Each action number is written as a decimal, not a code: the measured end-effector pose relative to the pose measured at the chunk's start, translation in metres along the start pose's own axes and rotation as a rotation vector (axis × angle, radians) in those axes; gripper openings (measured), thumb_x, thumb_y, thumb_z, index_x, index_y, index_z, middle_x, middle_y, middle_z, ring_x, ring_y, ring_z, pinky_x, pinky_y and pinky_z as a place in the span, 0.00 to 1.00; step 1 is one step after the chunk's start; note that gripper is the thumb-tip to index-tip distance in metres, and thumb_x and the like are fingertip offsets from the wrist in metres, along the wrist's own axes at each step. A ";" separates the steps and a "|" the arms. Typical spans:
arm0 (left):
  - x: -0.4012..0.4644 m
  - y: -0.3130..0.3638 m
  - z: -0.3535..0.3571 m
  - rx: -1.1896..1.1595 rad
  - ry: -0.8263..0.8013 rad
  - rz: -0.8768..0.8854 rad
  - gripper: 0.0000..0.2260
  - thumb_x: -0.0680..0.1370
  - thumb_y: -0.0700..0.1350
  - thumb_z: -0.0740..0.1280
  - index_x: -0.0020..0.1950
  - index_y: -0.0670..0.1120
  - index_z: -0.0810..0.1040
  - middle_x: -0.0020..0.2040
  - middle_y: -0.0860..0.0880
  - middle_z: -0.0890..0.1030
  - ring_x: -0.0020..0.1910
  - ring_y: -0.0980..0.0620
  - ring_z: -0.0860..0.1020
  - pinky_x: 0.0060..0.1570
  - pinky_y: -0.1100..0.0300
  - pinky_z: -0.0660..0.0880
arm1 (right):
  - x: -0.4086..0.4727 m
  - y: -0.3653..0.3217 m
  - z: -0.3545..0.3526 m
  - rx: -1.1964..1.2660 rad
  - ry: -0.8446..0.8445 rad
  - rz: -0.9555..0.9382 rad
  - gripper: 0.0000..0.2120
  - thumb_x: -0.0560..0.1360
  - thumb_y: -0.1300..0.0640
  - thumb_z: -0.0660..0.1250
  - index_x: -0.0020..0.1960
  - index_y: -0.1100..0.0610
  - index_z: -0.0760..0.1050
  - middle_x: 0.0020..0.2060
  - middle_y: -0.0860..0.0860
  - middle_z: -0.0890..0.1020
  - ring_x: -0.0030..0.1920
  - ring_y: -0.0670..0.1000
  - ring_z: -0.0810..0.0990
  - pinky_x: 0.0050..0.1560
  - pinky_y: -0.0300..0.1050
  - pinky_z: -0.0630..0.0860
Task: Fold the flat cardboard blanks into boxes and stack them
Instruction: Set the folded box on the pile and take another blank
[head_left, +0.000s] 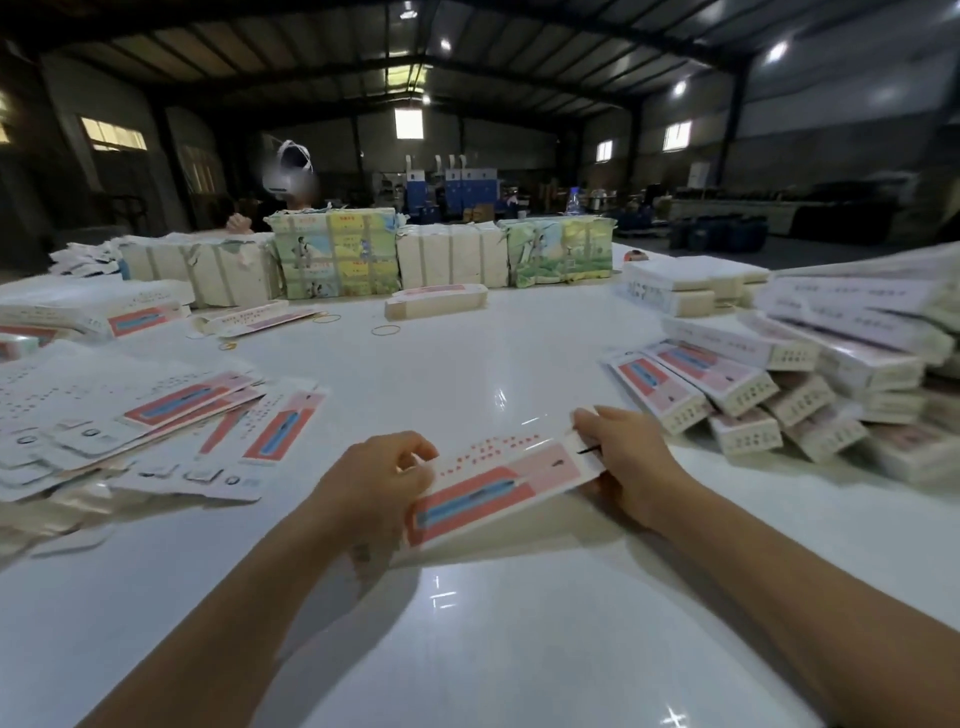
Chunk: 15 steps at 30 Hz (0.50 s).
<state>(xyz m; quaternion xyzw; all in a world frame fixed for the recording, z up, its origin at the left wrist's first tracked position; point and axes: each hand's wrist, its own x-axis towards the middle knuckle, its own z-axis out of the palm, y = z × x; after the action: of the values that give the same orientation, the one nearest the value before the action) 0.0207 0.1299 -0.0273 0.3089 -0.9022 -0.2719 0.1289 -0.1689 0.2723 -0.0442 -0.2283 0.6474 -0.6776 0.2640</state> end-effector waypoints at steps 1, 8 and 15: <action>-0.002 0.002 0.005 0.068 0.037 0.077 0.14 0.78 0.56 0.62 0.63 0.56 0.73 0.57 0.54 0.77 0.49 0.55 0.78 0.49 0.56 0.78 | -0.001 0.000 0.002 -0.032 -0.017 -0.020 0.22 0.76 0.59 0.63 0.23 0.52 0.73 0.23 0.50 0.77 0.31 0.54 0.82 0.42 0.55 0.72; -0.008 0.021 0.032 0.424 0.134 0.322 0.43 0.67 0.72 0.62 0.75 0.53 0.55 0.64 0.55 0.69 0.56 0.56 0.71 0.57 0.58 0.71 | -0.014 -0.003 0.008 -0.112 -0.036 -0.137 0.15 0.79 0.56 0.60 0.34 0.54 0.76 0.31 0.51 0.82 0.34 0.52 0.83 0.26 0.42 0.73; -0.009 0.012 0.027 0.439 0.317 0.275 0.37 0.70 0.68 0.63 0.72 0.52 0.59 0.61 0.54 0.72 0.49 0.56 0.71 0.44 0.65 0.69 | -0.025 0.001 0.010 -0.312 -0.089 -0.372 0.18 0.81 0.52 0.58 0.68 0.38 0.64 0.52 0.45 0.75 0.40 0.41 0.80 0.30 0.31 0.73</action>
<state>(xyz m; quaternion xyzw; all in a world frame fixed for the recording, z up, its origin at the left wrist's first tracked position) 0.0107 0.1548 -0.0435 0.2429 -0.9414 0.0013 0.2339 -0.1439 0.2810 -0.0438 -0.4111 0.6789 -0.5955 0.1245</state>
